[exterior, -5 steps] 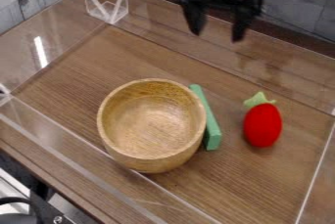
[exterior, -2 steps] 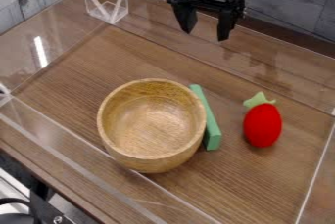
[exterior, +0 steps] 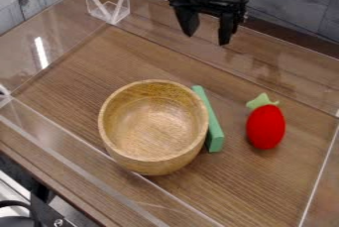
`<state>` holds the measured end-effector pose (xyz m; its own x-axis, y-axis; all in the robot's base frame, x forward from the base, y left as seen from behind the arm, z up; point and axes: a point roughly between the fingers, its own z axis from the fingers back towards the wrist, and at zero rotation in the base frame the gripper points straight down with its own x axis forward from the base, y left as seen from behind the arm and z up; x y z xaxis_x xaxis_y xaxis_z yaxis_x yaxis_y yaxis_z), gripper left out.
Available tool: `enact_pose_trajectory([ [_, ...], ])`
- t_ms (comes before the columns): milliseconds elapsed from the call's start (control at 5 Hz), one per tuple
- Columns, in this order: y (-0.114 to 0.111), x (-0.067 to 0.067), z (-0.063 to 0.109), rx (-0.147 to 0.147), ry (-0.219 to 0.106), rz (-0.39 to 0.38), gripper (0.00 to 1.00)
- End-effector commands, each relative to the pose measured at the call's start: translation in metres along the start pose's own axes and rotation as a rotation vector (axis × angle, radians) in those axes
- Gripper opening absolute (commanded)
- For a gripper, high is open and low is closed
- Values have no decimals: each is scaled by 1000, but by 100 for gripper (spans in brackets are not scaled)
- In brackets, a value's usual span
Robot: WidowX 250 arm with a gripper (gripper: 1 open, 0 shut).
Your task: Move the red fruit to the right
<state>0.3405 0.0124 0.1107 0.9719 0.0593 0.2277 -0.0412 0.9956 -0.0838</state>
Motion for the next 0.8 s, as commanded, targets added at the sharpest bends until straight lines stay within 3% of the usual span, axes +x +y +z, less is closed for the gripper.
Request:
enact_pose_trajectory([
  [0,5,10,34,10,-94,18,100],
  [200,9,14,20,-3,-96,-32,100],
  [400,12,14,2,-11,-76,-81,100],
  [600,8,20,3,2,-89,-50,100],
])
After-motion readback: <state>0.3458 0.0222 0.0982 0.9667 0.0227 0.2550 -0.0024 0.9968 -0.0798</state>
